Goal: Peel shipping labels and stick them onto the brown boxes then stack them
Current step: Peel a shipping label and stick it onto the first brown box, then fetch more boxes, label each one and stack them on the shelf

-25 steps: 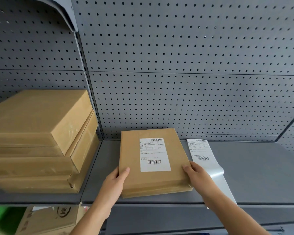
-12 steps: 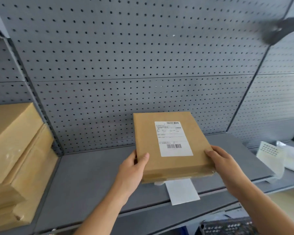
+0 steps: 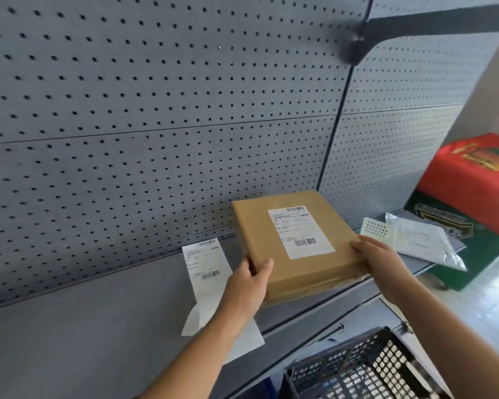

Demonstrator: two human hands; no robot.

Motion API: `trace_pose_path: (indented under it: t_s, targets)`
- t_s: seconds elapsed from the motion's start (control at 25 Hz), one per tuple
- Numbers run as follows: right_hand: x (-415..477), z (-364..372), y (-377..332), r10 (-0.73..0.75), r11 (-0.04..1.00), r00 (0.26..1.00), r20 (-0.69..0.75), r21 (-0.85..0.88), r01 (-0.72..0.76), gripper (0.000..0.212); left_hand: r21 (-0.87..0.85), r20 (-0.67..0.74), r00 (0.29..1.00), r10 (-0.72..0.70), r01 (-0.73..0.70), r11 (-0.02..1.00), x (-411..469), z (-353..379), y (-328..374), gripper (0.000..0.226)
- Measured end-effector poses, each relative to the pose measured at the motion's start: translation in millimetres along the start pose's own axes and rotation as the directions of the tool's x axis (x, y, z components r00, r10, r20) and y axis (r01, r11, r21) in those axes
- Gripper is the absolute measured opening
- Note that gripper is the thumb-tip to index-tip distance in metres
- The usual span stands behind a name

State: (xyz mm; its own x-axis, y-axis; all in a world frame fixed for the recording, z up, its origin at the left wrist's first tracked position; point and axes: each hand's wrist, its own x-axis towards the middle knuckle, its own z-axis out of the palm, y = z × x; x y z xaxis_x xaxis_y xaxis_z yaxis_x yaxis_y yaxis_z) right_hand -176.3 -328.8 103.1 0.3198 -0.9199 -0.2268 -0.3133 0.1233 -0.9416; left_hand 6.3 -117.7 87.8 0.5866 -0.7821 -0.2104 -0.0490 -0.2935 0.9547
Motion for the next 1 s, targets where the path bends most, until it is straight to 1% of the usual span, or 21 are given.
trace_pose_path:
  t_s: [0.2, 0.28, 0.32, 0.44, 0.52, 0.56, 0.64, 0.72, 0.76, 0.88, 1.0]
  targets:
    - [38.7, -9.3, 13.6, 0.033, 0.999, 0.999, 0.012, 0.021, -0.034, 0.013, 0.047, -0.04, 0.997, -0.063, 0.065, 0.997, 28.2, 30.3, -5.7, 0.045]
    - [48.3, -7.3, 20.2, 0.049, 0.999, 0.998, 0.028, -0.006, -0.049, 0.015, 0.066, -0.044, 0.994, -0.102, 0.105, 0.992, 38.1, 36.8, -14.3, 0.047]
    - [52.4, -6.2, 25.3, 0.054, 0.998, 0.998, 0.041, -0.033, -0.053, 0.017, 0.074, -0.037, 0.992, -0.12, 0.122, 0.99, 42.5, 38.2, -20.3, 0.052]
    - [59.2, -5.5, 36.9, 0.072, 0.994, 0.996, 0.061, -0.09, -0.066, 0.024, 0.078, -0.027, 0.989, -0.146, 0.147, 0.986, 48.0, 37.1, -31.1, 0.078]
    - [56.2, -5.0, 32.1, 0.038, 0.987, 0.998, 0.047, -0.158, -0.03, 0.028, 0.089, -0.024, 0.989, -0.148, 0.15, 0.985, 48.2, 34.3, -28.9, 0.082]
    - [53.7, -3.7, 27.7, 0.004, 0.978, 1.0, 0.027, -0.208, 0.002, 0.032, 0.11, -0.026, 0.99, -0.136, 0.138, 0.984, 47.3, 31.4, -26.0, 0.08]
    - [47.8, 1.1, 15.8, -0.13, 0.93, 0.991, -0.026, -0.348, 0.113, 0.04, 0.185, -0.064, 0.994, -0.09, 0.101, 0.977, 44.7, 20.1, -18.5, 0.075]
    - [38.4, 12.0, -2.0, -0.286, 0.825, 0.958, -0.011, -0.511, 0.24, 0.043, 0.284, -0.146, 0.989, 0.009, 0.033, 0.958, 42.5, -1.1, -10.2, 0.07]
    - [32.5, 20.2, -11.8, -0.336, 0.777, 0.942, 0.018, -0.559, 0.288, 0.043, 0.326, -0.192, 0.979, 0.063, 0.003, 0.945, 39.7, -15.2, -4.4, 0.067]
    - [13.8, 54.1, -35.3, -0.428, 0.675, 0.895, 0.123, -0.615, 0.408, 0.041, 0.402, -0.303, 0.935, 0.181, -0.047, 0.914, 21.9, -64.5, 19.2, 0.062]
    - [-11.3, 97.2, -63.0, -0.495, 0.599, 0.842, 0.214, -0.617, 0.509, 0.04, 0.486, -0.384, 0.881, 0.276, -0.061, 0.872, -6.8, -118.9, 45.8, 0.063]
